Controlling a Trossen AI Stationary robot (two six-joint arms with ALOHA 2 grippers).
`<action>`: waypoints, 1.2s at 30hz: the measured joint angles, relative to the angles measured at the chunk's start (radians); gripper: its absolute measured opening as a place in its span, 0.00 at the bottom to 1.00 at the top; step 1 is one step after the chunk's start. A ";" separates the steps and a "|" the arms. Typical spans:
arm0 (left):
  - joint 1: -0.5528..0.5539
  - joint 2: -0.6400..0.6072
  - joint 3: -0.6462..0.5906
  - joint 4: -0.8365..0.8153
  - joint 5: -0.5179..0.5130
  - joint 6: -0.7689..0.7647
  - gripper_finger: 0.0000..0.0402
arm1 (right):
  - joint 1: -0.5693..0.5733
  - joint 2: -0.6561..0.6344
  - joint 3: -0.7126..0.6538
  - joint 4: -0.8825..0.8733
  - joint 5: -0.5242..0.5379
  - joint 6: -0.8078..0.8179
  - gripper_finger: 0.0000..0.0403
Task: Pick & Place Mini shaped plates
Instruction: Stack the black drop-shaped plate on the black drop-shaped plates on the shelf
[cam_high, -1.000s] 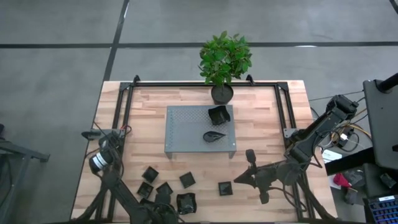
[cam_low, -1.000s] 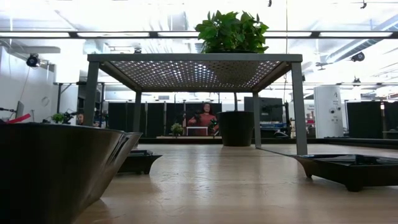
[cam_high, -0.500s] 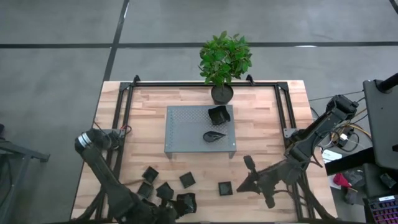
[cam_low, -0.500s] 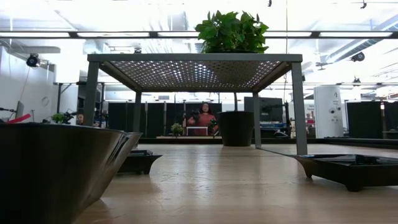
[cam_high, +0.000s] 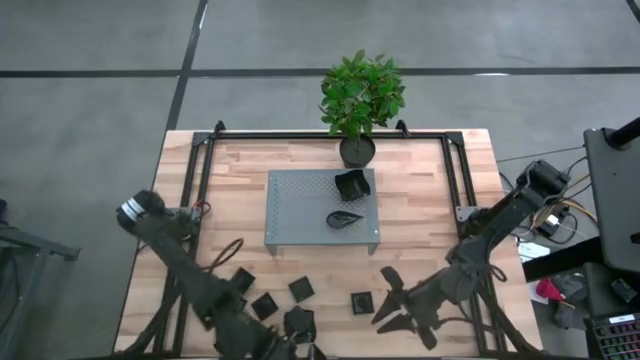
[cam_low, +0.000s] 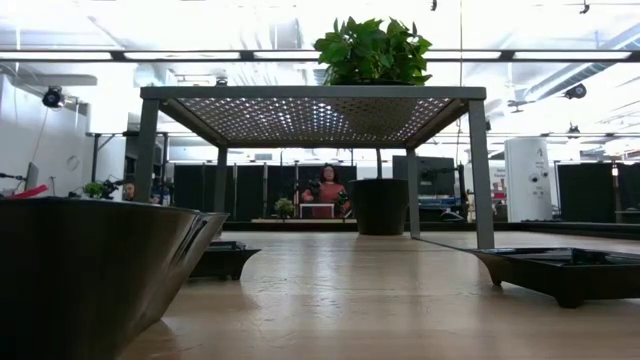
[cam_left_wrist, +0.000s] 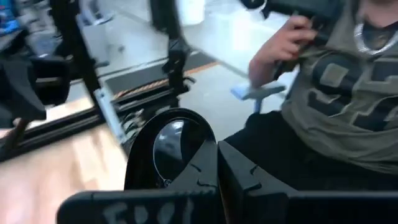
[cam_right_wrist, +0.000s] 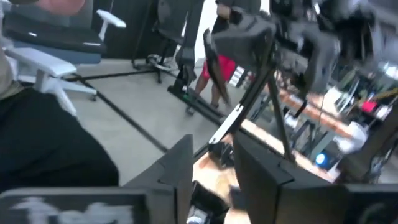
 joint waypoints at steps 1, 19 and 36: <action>0.018 0.000 -0.019 0.048 0.050 0.001 0.00 | 0.000 0.011 0.000 0.027 0.000 -0.022 0.29; 0.185 0.001 -0.244 0.488 0.316 0.009 0.00 | -0.007 0.101 0.000 0.217 -0.077 -0.078 0.25; 0.204 0.093 -0.237 0.618 0.351 -0.020 0.00 | -0.059 0.191 0.033 0.298 -0.124 -0.017 0.30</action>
